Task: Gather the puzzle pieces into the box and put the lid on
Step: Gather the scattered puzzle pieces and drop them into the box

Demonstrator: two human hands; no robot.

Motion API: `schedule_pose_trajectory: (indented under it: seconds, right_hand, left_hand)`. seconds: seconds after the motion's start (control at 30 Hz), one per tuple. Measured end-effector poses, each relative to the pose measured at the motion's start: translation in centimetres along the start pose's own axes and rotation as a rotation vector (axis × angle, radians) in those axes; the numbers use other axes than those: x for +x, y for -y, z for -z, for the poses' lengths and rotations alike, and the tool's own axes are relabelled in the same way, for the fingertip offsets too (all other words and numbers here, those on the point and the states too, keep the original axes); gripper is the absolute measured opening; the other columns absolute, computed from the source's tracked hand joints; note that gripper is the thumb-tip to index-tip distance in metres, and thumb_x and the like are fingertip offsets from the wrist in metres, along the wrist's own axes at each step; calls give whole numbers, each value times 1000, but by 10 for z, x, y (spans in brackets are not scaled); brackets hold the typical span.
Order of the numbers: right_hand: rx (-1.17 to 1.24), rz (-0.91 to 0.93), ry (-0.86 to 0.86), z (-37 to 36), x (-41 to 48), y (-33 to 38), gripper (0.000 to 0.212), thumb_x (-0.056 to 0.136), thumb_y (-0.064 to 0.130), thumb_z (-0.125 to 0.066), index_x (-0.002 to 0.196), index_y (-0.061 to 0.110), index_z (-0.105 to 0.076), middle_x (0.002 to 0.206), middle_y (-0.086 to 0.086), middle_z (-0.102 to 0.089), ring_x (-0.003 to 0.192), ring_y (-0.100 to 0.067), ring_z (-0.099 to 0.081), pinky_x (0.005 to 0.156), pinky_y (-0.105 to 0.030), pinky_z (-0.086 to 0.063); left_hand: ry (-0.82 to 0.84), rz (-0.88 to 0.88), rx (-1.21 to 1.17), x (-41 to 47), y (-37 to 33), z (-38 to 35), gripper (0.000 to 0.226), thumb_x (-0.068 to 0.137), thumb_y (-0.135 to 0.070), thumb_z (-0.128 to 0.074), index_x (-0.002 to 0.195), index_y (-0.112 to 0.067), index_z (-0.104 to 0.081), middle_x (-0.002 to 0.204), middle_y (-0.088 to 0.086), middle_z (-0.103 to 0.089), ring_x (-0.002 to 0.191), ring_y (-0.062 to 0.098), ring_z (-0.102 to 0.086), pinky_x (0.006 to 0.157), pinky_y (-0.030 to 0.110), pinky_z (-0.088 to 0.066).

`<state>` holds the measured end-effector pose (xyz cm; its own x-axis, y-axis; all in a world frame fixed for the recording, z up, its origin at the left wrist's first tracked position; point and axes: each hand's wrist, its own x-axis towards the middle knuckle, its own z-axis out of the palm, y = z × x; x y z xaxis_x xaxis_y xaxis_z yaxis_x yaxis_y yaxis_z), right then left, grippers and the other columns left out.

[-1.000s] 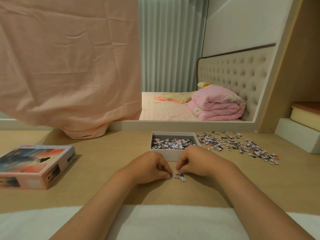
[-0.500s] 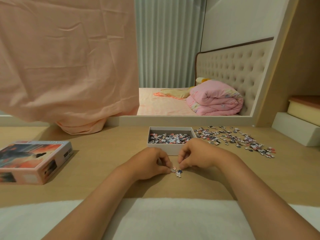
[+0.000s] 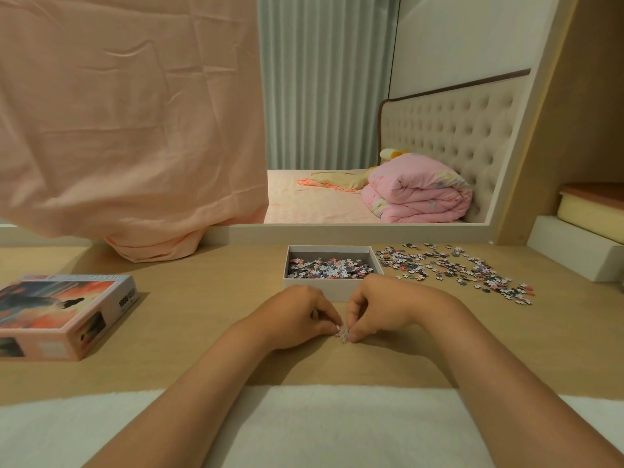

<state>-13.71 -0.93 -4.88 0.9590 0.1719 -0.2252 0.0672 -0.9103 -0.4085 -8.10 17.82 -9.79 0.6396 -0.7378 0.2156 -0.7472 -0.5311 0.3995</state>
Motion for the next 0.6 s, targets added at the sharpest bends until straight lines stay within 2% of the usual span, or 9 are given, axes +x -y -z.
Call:
schedule_pose_trajectory:
  seconds: [0.13, 0.27, 0.33, 0.4, 0.5, 0.6]
  right_hand:
    - [142, 36, -72, 3, -1, -2, 13, 72, 23, -88, 75, 16, -77, 62, 5, -71, 52, -12, -60, 54, -23, -49]
    - [245, 60, -104, 0, 3, 1, 15, 70, 20, -88, 80, 15, -77, 69, 1, -75, 56, -14, -57, 52, -26, -47]
    - [285, 68, -85, -6, 6, 4, 26, 70, 19, -89, 94, 21, -77, 76, 1, -77, 60, -10, -60, 56, -26, -47]
    - [222, 73, -81, -11, 9, 8, 37, 74, 19, -86, 109, 27, -74, 79, 8, -76, 62, 1, -62, 61, -19, -45]
    - [56, 75, -81, -16, 11, 13, 33, 79, 27, -83, 111, 28, -76, 83, 16, -73, 70, 6, -61, 67, -15, -45]
    - [-36, 83, -83, -18, 11, 18, 27, 81, 30, -80, 107, 28, -78, 95, 15, -74, 83, 2, -64, 80, -21, -51]
  left_hand:
    - [-15, 39, -104, -2, 5, 2, 6, 80, -28, -78, 82, -30, -72, 82, -12, -67, 73, 4, -57, 65, 16, -43]
    - [-112, 107, -199, -7, 13, 10, 5, 83, -24, -75, 81, -26, -70, 74, -12, -66, 65, -2, -54, 63, 13, -41]
    - [-205, 130, -194, -9, 17, 15, 5, 85, -25, -72, 81, -26, -70, 76, -12, -67, 67, -1, -54, 63, 15, -40]
    - [-276, 147, -189, -9, 20, 18, 5, 85, -26, -72, 80, -27, -69, 76, -12, -67, 66, 0, -54, 62, 15, -40]
    - [-340, 176, -165, -9, 22, 19, 6, 85, -26, -70, 80, -27, -68, 74, -15, -66, 65, 2, -54, 63, 21, -44]
    - [-386, 188, -134, -8, 21, 18, 6, 85, -28, -68, 80, -28, -66, 72, -22, -64, 65, 5, -55, 66, 27, -47]
